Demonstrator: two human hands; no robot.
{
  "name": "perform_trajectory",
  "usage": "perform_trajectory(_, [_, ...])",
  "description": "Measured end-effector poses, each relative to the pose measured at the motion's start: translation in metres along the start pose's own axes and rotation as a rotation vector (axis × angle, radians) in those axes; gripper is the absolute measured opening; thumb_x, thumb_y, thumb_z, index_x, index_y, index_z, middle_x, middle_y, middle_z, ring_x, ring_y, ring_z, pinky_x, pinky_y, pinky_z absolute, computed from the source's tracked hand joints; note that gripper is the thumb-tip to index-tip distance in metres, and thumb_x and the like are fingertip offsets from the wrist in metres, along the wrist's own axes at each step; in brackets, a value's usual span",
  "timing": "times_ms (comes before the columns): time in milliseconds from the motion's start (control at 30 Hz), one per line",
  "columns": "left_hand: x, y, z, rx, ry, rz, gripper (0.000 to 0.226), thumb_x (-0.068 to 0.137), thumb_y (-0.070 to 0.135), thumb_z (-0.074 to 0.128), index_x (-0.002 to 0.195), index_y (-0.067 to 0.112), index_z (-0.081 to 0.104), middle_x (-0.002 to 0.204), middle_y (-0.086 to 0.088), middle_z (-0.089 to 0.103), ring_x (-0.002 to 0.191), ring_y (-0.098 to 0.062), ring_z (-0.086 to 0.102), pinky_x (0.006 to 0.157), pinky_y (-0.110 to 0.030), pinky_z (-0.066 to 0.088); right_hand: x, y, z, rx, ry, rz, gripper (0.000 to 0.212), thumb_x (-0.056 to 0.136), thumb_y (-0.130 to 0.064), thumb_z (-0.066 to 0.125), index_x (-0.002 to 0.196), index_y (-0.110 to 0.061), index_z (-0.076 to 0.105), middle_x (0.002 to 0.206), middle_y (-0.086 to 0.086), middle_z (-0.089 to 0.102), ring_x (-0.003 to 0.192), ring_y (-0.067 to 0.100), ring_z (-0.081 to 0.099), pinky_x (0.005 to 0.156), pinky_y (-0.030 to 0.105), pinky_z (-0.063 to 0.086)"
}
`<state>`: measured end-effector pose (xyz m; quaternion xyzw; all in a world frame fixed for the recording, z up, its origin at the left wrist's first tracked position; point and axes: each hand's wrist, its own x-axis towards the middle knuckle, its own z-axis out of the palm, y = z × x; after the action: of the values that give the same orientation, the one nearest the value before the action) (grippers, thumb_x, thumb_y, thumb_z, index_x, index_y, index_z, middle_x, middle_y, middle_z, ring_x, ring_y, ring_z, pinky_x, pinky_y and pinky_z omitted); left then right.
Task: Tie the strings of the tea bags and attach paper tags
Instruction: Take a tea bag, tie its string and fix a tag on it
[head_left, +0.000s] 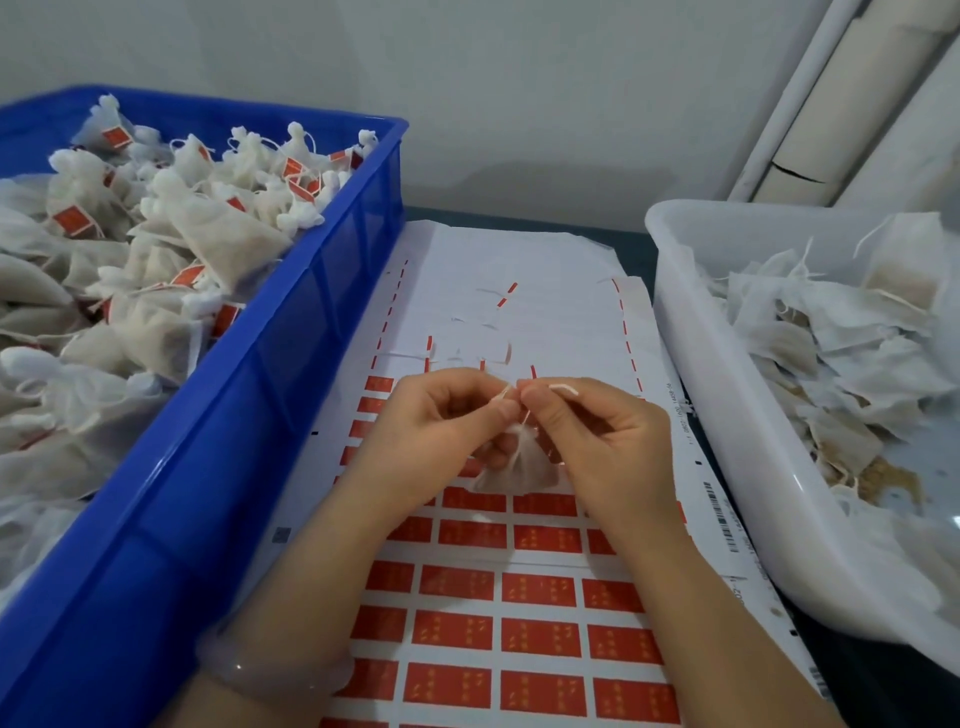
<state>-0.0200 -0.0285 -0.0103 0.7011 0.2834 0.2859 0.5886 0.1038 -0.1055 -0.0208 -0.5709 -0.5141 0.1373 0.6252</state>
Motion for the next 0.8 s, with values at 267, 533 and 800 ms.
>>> perform_trajectory(267, [-0.001,-0.002,0.005,-0.163,0.059,-0.063,0.023,0.074,0.034,0.058,0.091,0.025,0.071,0.089,0.003,0.073,0.086,-0.013,0.070,0.075,-0.027,0.057,-0.003,-0.004,-0.001,-0.211,-0.051,-0.198,0.012,0.076,-0.022,0.071,0.088,-0.025,0.070,0.077,-0.014,0.067,0.071,0.000,0.061,0.065,0.008,0.046])
perform_trajectory(533, [0.000,-0.005,0.006,-0.215,0.085,-0.157,0.027,0.067,0.041,0.062,0.087,0.026,0.073,0.087,0.004,0.074,0.085,-0.010,0.069,0.071,-0.022,0.056,-0.005,-0.007,0.002,-0.356,-0.188,-0.336,0.009,0.080,-0.020,0.069,0.084,-0.015,0.075,0.077,-0.009,0.070,0.070,0.003,0.058,0.067,0.015,0.046])
perform_trajectory(800, [0.002,-0.005,0.003,-0.298,0.038,-0.144,0.016,0.079,0.022,0.062,0.070,0.020,0.075,0.076,-0.006,0.070,0.070,-0.021,0.066,0.063,-0.026,0.056,0.002,-0.009,-0.007,0.028,0.138,0.075,0.009,0.071,-0.035,0.066,0.075,-0.027,0.067,0.074,-0.014,0.070,0.069,0.006,0.067,0.061,0.015,0.052])
